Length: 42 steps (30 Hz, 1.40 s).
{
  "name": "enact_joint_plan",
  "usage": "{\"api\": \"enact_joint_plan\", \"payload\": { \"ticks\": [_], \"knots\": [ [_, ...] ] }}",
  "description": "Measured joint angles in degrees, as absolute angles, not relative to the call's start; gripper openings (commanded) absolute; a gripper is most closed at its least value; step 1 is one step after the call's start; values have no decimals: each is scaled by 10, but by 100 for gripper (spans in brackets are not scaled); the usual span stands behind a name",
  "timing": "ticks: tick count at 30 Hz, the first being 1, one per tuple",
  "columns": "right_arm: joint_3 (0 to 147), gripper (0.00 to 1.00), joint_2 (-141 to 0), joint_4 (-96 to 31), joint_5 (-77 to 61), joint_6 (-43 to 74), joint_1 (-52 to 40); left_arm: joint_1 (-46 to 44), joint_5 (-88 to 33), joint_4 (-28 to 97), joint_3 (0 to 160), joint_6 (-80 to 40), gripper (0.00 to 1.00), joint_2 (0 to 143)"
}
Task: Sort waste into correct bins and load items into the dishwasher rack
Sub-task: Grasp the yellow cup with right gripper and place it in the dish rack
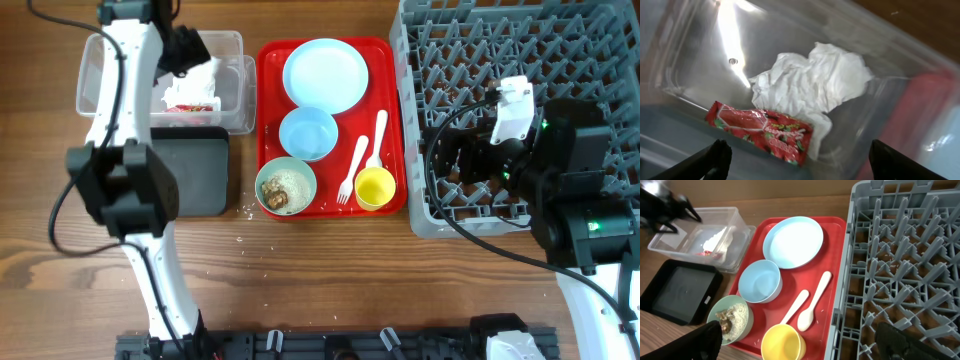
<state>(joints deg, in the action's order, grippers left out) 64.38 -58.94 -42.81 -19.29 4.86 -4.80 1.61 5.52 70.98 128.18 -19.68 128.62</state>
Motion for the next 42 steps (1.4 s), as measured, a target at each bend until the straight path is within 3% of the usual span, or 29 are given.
{"api": "enact_joint_plan", "payload": {
  "ticks": [4,9,18,21,26,28,31,38,42],
  "knots": [
    [644,100,-589,-428,-193,49,-48,-15,-39,744,1288,-132,78,1146],
    [644,100,-589,-428,-193,51,-48,-154,-112,821,1235,-120,75,1139],
    [765,100,-519,-451,-196,109,47,-351,-163,646,997,-150,74,1157],
    [767,100,-522,-507,-197,109,48,-389,-131,640,996,-162,58,1157],
    [765,99,-553,-532,-197,102,48,-396,-103,637,995,-174,44,1178],
    [765,92,-571,-536,-197,102,48,-408,-101,625,995,-173,26,1187],
    [765,91,-592,-538,-199,98,48,-425,-99,619,995,-180,4,1209],
    [765,95,-596,-545,-209,97,48,-411,-117,629,994,-194,4,1213],
    [765,97,-644,-544,-313,57,49,-271,-291,641,1006,-160,4,1179]
  ]
}}
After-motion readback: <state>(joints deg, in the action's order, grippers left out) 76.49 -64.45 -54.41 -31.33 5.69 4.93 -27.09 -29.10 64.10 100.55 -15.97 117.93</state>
